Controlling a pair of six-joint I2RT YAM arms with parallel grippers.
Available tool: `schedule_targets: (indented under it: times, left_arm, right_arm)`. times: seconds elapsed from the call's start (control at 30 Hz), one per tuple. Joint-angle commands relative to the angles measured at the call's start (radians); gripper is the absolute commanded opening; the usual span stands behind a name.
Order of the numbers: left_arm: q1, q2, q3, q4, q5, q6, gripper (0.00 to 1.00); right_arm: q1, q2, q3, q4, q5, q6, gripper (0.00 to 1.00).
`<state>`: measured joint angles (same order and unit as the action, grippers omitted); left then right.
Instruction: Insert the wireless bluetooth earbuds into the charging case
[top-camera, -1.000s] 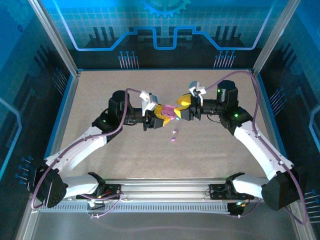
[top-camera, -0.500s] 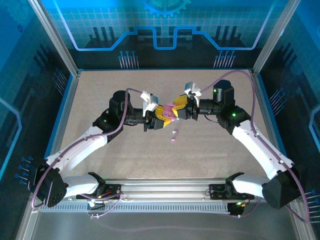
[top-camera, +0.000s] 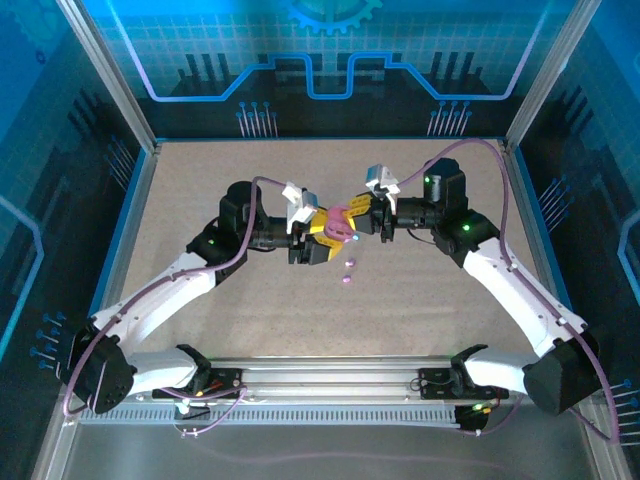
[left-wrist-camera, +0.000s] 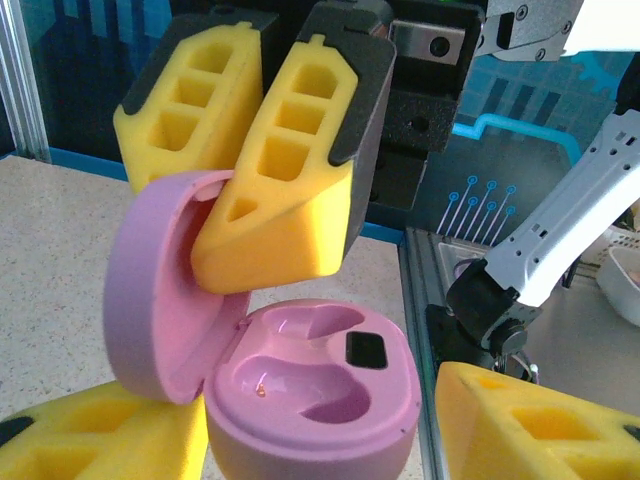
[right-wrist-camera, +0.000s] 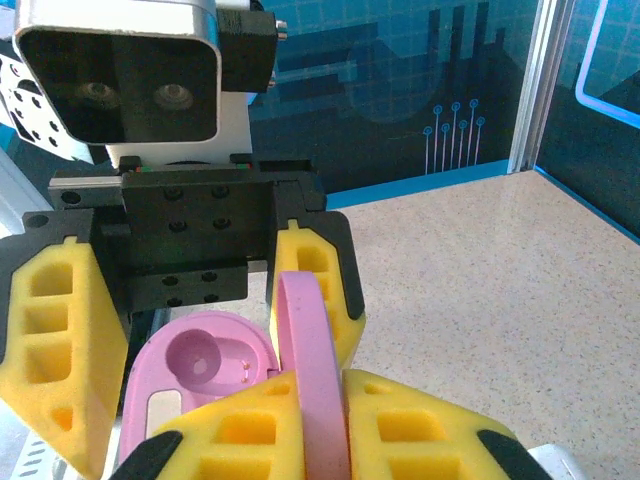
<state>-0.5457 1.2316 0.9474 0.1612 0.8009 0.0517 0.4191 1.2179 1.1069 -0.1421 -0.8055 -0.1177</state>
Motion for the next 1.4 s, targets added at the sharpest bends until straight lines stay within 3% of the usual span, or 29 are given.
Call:
schedule_targets:
  times: [0.0, 0.53, 0.9, 1.13, 1.37]
  left_arm:
    - [-0.006, 0.017, 0.031, 0.002, 0.029, 0.002, 0.61]
    - [-0.007, 0.025, 0.034, 0.009, 0.026, -0.006, 0.61]
    - [-0.007, 0.022, 0.032, 0.006, 0.020, -0.001, 0.42]
    - [-0.007, 0.018, 0.030, 0.010, 0.018, 0.002, 0.36]
    - [-0.008, 0.011, 0.024, 0.011, 0.027, 0.019, 0.35]
  right_arm:
    - [0.015, -0.015, 0.018, 0.010, 0.017, -0.017, 0.15]
    - [0.032, -0.022, 0.008, 0.018, 0.054, -0.024, 0.16]
    - [0.033, -0.025, 0.008, 0.016, 0.054, -0.022, 0.18]
    - [0.033, -0.025, 0.008, 0.011, 0.053, -0.025, 0.19]
    - [0.032, -0.027, 0.016, 0.000, 0.092, -0.013, 0.30]
